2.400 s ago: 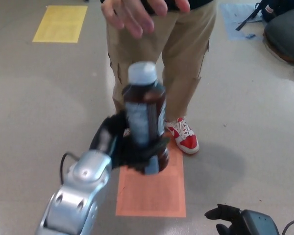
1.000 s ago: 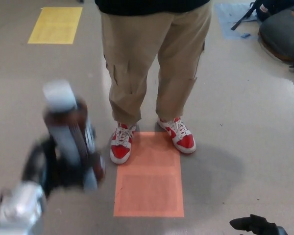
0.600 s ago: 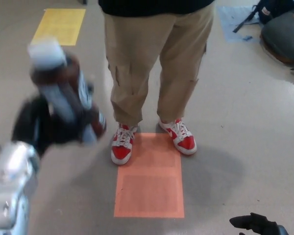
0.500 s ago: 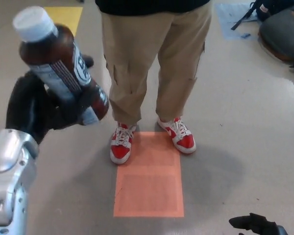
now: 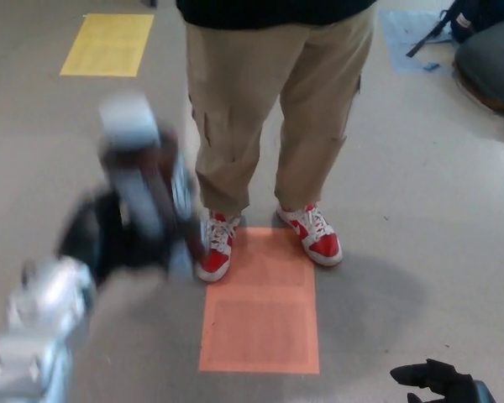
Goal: The robot recieved a bottle of protein shake from a person using its left hand and then shake the protein up and down 2 two times and hand it back to the person
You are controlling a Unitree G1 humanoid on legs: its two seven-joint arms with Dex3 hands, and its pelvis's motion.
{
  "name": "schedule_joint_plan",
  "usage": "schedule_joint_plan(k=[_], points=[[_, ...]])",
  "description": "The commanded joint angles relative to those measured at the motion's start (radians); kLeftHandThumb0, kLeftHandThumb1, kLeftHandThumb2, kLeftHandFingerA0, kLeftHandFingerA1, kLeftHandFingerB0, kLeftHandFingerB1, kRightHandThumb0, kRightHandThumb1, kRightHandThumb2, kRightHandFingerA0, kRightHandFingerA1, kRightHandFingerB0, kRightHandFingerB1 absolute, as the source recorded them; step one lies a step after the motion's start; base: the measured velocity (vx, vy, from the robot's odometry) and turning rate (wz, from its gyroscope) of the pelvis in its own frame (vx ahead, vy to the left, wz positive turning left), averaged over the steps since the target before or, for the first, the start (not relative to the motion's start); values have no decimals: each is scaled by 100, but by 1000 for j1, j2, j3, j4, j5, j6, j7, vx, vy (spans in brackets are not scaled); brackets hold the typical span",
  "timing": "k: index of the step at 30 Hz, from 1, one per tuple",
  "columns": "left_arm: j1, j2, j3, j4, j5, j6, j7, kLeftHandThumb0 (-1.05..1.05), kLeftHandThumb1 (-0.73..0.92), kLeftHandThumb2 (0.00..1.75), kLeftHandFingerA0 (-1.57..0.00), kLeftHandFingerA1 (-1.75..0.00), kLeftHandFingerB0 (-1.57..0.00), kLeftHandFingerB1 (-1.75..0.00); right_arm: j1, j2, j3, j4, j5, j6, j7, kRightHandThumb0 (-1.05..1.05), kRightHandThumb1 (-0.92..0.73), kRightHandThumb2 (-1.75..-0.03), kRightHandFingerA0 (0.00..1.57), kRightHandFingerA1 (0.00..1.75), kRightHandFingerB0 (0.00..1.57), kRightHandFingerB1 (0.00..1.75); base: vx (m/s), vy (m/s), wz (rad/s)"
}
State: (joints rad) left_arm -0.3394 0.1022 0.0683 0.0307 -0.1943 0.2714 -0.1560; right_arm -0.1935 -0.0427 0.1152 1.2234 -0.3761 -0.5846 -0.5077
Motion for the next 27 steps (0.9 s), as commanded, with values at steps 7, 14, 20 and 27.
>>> schedule_joint_plan(k=[7,14,20,27], points=[[135,-9,-132,103,69,39,-17,-13,80,69,-95,-133,-78,-98,1,-20,11,5,7,-20,0,-17,-73,-65,93,54,87,54,0,0,0],[89,3,-203,108,111,76,12,-15,79,70,-94,-135,-74,-100,-10,-24,0,8,22,-18,11,-19,-74,-63,96,52,87,53,-1,1,1],[-53,4,-202,117,116,148,2,-17,79,69,-92,-134,-73,-102,-17,-30,24,10,0,-13,-13,-20,-74,-63,96,52,89,53,0,0,0],[-221,-22,-191,169,109,195,-7,-17,81,76,-87,-144,-67,-116,-8,-42,35,9,-3,-12,-7,-21,-74,-63,94,52,86,52,0,0,0]])
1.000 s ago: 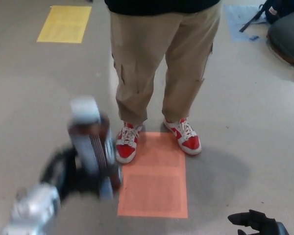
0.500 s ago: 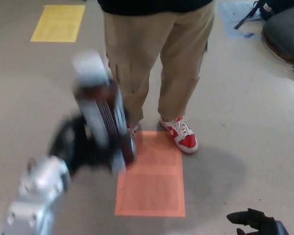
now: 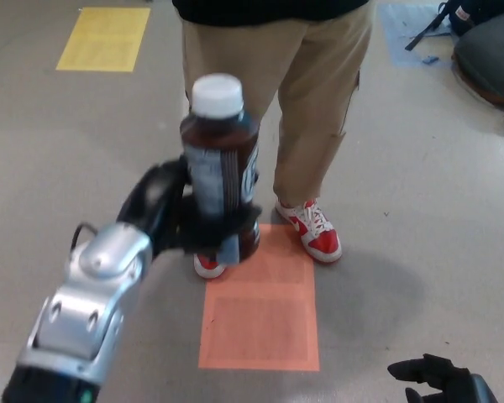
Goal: The robot recieved a bottle of protein shake from a person using its left hand and then shake the protein up and down 2 two times and hand it back to the person
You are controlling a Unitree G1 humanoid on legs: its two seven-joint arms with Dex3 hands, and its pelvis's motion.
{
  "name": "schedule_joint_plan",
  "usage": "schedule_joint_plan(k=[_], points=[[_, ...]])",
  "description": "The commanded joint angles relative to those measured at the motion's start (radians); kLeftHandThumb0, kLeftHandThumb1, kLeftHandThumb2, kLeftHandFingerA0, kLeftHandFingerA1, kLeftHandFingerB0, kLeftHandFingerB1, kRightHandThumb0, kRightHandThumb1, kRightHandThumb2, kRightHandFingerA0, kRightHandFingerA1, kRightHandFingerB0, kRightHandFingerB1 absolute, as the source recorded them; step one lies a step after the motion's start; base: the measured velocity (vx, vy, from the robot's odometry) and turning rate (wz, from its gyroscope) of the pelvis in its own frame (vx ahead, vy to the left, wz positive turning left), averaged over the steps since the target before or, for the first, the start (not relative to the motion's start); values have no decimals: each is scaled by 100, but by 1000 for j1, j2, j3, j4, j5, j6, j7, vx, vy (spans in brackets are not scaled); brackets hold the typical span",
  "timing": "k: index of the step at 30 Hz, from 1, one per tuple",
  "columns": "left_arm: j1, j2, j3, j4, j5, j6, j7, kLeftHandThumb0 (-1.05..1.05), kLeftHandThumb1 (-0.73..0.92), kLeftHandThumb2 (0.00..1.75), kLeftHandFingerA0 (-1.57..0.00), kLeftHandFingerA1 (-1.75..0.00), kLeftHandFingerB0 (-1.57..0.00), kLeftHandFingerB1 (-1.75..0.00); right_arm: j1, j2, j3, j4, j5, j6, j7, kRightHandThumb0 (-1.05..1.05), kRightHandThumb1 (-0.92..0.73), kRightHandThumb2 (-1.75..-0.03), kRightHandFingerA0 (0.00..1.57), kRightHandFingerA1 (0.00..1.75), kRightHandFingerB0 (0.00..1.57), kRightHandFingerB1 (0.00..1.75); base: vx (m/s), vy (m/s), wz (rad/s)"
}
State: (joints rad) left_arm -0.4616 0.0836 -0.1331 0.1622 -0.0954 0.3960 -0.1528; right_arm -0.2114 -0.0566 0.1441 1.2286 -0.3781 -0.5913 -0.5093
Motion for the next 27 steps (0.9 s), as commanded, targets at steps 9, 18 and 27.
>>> schedule_joint_plan(k=[9,18,27], points=[[-272,-38,12,128,32,143,22,-16,80,72,-83,-151,-65,-117,32,-24,4,-1,6,-14,-13,-21,-76,-63,96,52,88,52,0,0,0],[-296,-38,17,138,46,154,37,-16,80,73,-83,-150,-64,-117,31,-10,2,-2,13,-36,0,-19,-75,-64,94,54,87,55,0,0,0],[-241,-46,12,98,50,168,30,-14,80,73,-84,-148,-65,-114,47,-11,8,-1,6,-44,-6,-18,-75,-64,95,53,88,54,0,0,0]])
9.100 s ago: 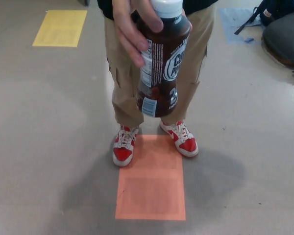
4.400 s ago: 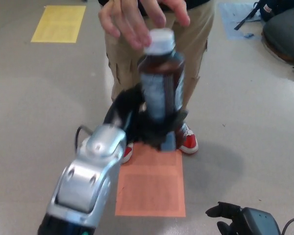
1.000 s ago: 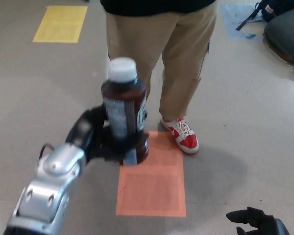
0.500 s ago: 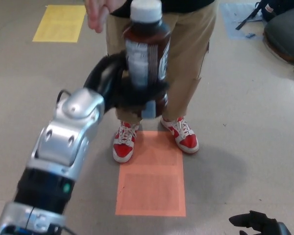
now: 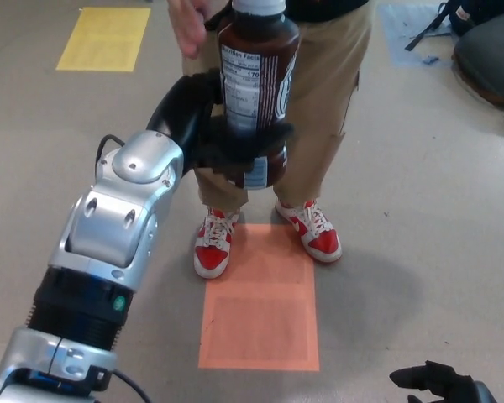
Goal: The robot recieved a bottle of protein shake from a person using its left hand and then shake the protein up and down 2 two times and hand it back to the person
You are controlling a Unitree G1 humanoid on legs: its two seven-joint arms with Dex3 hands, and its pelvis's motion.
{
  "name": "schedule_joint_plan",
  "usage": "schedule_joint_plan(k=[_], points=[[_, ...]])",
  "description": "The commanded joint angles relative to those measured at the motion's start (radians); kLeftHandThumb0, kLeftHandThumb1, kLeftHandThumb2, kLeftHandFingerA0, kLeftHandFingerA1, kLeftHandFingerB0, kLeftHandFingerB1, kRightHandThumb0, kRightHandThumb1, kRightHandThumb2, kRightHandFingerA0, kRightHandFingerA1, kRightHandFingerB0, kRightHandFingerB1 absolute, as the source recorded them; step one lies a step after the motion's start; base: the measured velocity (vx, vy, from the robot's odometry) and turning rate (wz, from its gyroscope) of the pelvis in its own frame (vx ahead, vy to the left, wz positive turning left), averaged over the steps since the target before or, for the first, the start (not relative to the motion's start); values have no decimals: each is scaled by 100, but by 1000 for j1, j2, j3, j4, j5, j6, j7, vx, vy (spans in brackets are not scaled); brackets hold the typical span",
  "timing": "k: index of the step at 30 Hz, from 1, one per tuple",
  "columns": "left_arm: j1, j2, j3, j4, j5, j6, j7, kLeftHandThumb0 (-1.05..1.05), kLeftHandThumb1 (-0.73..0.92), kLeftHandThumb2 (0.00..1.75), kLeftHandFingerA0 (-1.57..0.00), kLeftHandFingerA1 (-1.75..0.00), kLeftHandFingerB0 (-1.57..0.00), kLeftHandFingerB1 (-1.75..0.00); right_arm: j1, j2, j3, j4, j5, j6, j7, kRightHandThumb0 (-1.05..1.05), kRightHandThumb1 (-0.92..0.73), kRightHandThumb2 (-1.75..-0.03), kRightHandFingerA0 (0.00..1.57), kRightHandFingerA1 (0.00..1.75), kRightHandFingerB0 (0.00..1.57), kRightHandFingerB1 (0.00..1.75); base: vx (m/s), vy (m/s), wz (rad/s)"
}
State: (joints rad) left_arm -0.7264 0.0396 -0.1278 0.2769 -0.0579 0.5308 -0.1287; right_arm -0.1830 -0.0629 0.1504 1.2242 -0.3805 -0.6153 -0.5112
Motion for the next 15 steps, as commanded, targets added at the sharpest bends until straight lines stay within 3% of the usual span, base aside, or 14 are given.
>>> schedule_joint_plan(k=[1,3,4,5,7,8,9,10,11,12,13,14,15], points=[[25,-2,5,-18,15,34,8,-15,80,73,-87,-146,-66,-111,18,-4,1,4,9,-19,-4,-18,-74,-64,93,53,86,54,0,0,0],[27,-8,5,-20,17,37,15,-15,81,73,-87,-146,-66,-111,16,-6,5,6,3,-13,-10,-20,-76,-61,96,51,88,52,0,0,0],[30,-12,5,-20,19,36,20,-14,80,69,-92,-128,-72,-102,16,-6,5,7,3,-12,-11,-20,-76,-61,97,51,88,52,0,0,0],[33,-15,3,-20,23,33,24,-14,80,69,-92,-128,-72,-102,15,-5,3,8,7,-13,-9,-20,-76,-61,97,51,88,52,0,0,0],[32,-7,-7,-16,38,14,24,-17,83,65,-105,-101,-78,-88,6,-5,3,8,6,-4,-9,-20,-76,-63,97,53,88,53,0,0,0],[35,-6,-11,-16,41,8,23,-17,83,65,-105,-101,-78,-88,5,-6,4,7,5,-3,-8,-20,-76,-63,97,53,88,53,0,0,0],[42,-3,-14,-16,43,-6,18,-21,80,64,-112,-74,-80,-69,6,-4,0,6,10,-6,-4,-20,-76,-63,96,53,88,53,0,0,0],[41,-5,-13,-16,41,0,19,-32,62,98,-86,-74,-56,-63,6,-4,-1,6,11,-6,-4,-21,-76,-62,96,51,88,52,0,0,0],[38,-8,-11,-15,39,11,20,-32,62,98,-86,-74,-56,-63,6,-5,-1,5,11,-6,-5,-21,-76,-62,96,51,88,52,0,0,0],[36,-7,-3,-21,22,36,3,-44,71,61,-56,-44,-38,-35,6,-4,-1,5,11,-5,-5,-20,-75,-63,96,53,88,53,0,0,0],[30,-3,-1,-25,9,62,-16,-63,65,61,-16,-31,-9,-23,5,-4,-1,5,11,-2,-4,-21,-75,-64,96,53,89,53,0,0,0],[23,3,-2,-29,-1,87,-36,-63,65,61,-16,-31,-9,-23,2,-3,-2,5,12,3,-2,-21,-75,-64,96,53,89,53,0,0,0],[26,6,-5,-33,1,85,-40,-76,51,83,-7,-27,-7,-14,3,-4,-4,5,14,3,0,-21,-76,-63,96,52,88,53,0,0,0]])
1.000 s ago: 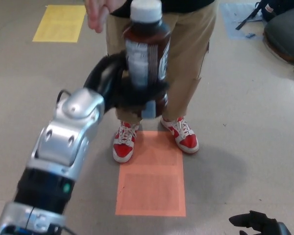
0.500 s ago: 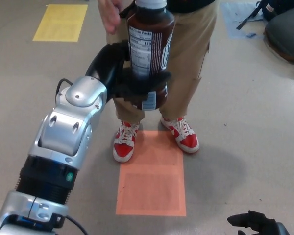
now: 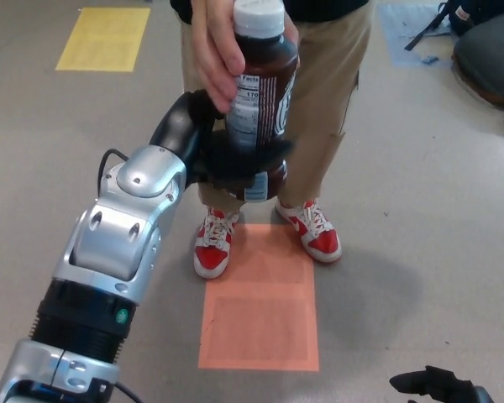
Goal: The robot recieved a bottle of protein shake from a person using its left hand and then shake the protein up and down 2 two times and hand it back to the person
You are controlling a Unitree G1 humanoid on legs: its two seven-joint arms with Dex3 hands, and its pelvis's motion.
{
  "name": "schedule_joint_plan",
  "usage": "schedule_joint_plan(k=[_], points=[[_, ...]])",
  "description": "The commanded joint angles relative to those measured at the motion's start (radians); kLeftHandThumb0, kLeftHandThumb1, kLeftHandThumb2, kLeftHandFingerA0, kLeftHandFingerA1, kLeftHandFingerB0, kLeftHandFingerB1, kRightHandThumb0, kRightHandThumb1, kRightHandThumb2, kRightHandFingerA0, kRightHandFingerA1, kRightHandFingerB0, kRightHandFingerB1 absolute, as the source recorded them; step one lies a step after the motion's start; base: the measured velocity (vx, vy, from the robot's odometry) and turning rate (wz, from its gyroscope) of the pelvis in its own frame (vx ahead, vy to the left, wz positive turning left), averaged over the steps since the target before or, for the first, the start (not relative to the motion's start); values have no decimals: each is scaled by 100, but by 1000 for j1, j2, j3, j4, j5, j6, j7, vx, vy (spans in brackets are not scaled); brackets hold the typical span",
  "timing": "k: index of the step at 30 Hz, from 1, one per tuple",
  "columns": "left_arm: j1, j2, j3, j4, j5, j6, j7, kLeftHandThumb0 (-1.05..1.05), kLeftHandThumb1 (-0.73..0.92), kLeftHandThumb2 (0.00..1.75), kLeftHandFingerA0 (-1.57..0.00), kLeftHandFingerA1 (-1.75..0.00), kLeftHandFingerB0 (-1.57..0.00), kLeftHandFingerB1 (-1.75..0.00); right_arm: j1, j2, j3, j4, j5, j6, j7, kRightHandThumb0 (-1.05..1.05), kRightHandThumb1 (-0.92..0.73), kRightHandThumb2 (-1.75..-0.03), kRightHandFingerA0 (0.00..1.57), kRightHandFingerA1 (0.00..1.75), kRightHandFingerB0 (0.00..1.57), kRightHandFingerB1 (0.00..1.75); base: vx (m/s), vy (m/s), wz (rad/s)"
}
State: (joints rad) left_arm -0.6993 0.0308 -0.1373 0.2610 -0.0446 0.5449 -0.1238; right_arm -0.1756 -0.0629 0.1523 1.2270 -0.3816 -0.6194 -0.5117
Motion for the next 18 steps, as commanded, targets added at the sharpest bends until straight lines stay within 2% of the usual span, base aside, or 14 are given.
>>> schedule_joint_plan(k=[1,4,5,6,7,15,16,18], points=[[5,25,4,-19,-19,47,-72,-84,53,87,0,-2,0,0,-7,-5,-6,2,16,7,4,-21,-75,-63,95,53,88,53,0,0,0],[3,32,-3,-14,-4,35,-72,-86,51,88,0,0,0,0,-11,-5,-9,4,18,7,8,-22,-76,-63,94,52,88,53,0,0,0],[2,32,1,-11,-8,32,-76,-83,48,80,0,0,0,0,-12,-6,-8,4,16,8,6,-22,-75,-63,94,52,88,53,0,0,0],[2,31,6,-9,-14,29,-82,-83,48,80,0,0,0,0,-12,-7,-7,4,13,7,4,-22,-75,-63,94,52,88,53,0,0,0],[3,37,1,-10,-9,28,-86,-83,60,59,0,0,0,0,-11,-8,-4,2,8,7,-4,-22,-75,-63,95,52,88,53,0,0,0],[9,51,0,-7,1,9,-97,-82,59,59,0,0,0,0,-15,-9,8,0,-2,9,-21,-22,-74,-63,96,52,88,53,0,0,0],[13,58,0,-9,2,2,-104,-84,47,81,0,0,0,0,-17,-10,12,0,-6,7,-25,-22,-73,-62,95,52,88,53,0,0,0],[31,72,-1,-21,0,-13,-120,-85,47,81,0,0,0,0,-17,-11,22,-1,-16,2,-41,-23,-73,-63,97,53,88,53,0,0,0]])
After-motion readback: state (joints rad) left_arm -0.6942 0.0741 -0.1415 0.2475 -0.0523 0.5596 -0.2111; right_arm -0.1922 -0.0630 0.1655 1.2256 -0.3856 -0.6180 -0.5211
